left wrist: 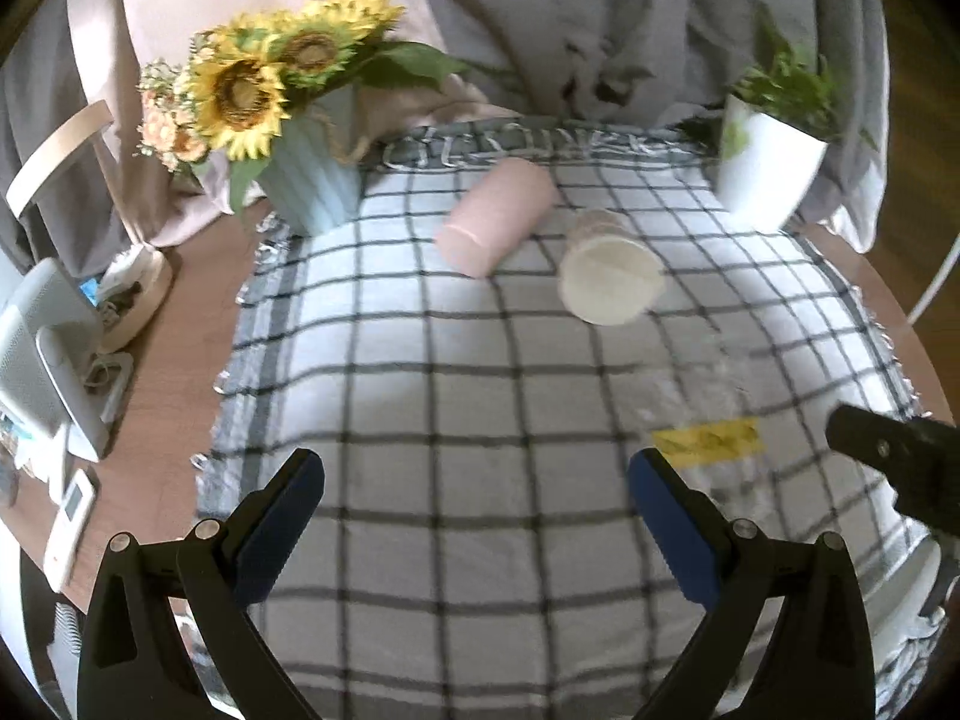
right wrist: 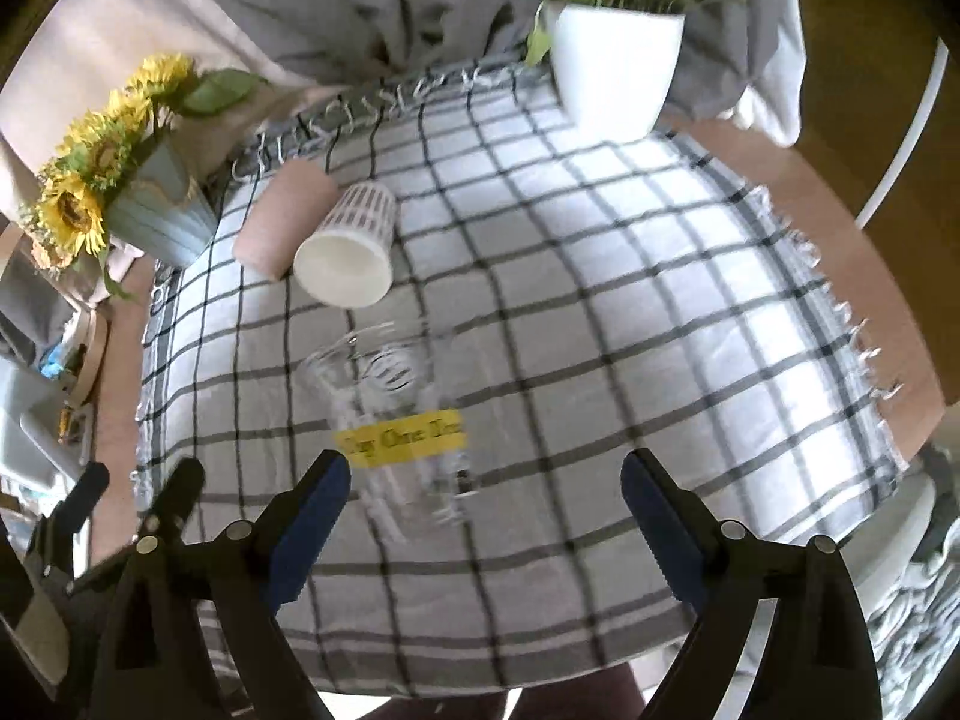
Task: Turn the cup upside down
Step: 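Lower the clear cup rim-down onto the cloth with the right gripper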
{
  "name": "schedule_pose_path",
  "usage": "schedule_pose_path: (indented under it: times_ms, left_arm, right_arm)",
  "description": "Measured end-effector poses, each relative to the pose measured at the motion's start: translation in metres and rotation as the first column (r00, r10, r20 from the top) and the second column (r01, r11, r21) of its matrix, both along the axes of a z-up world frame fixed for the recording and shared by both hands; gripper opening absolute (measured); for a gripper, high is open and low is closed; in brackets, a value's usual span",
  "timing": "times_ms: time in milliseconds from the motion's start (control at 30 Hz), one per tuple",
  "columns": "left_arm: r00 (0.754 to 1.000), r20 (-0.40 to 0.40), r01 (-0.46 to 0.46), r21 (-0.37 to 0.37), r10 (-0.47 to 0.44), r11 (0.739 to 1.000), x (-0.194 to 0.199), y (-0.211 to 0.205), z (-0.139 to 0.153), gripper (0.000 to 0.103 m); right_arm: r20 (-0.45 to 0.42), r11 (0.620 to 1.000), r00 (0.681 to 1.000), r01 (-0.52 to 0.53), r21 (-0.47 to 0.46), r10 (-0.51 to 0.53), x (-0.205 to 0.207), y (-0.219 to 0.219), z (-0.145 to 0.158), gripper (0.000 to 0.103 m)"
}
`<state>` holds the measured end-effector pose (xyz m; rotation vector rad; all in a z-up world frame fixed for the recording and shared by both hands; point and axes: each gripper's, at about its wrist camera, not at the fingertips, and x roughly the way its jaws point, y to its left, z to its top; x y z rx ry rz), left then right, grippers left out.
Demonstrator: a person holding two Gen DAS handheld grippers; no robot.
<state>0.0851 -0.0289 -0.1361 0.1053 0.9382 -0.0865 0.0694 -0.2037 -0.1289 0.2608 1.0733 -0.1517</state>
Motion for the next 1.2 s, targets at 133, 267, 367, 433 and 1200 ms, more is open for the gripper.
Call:
schedule_pose_path:
  times_ms: [133, 267, 367, 433, 1200]
  left_arm:
    - [1.000, 0.008, -0.019, -0.028, 0.019, 0.999, -0.018, -0.024, -0.002, 0.103]
    - [0.997, 0.006, -0.075, -0.046, 0.075, 0.996, -0.035, -0.051, -0.007, 0.103]
    - [0.995, 0.009, -0.096, -0.058, 0.096, 0.994, -0.045, -0.071, -0.017, 0.103]
    - [0.994, 0.021, -0.101, -0.066, 0.103, 0.993, -0.049, -0.084, -0.025, 0.103]
    - [0.979, 0.131, -0.151, -0.032, 0.154, 0.988, -0.033, -0.127, -0.080, 0.073]
  right_arm:
    - [0.030, 0.999, 0.999, -0.045, -0.016, 0.046, -0.004, -0.020, 0.002, 0.092]
    - [0.035, 0.990, 0.990, -0.138, 0.002, 0.137, -0.006, -0.040, -0.004, 0.092]
    - [0.035, 0.984, 0.983, -0.179, -0.004, 0.179, -0.008, -0.057, -0.008, 0.092]
    - [0.034, 0.979, 0.978, -0.205, -0.002, 0.205, -0.009, -0.066, -0.013, 0.092]
    - [-0.022, 0.963, 0.963, -0.267, -0.022, 0.267, -0.008, -0.116, -0.068, 0.092]
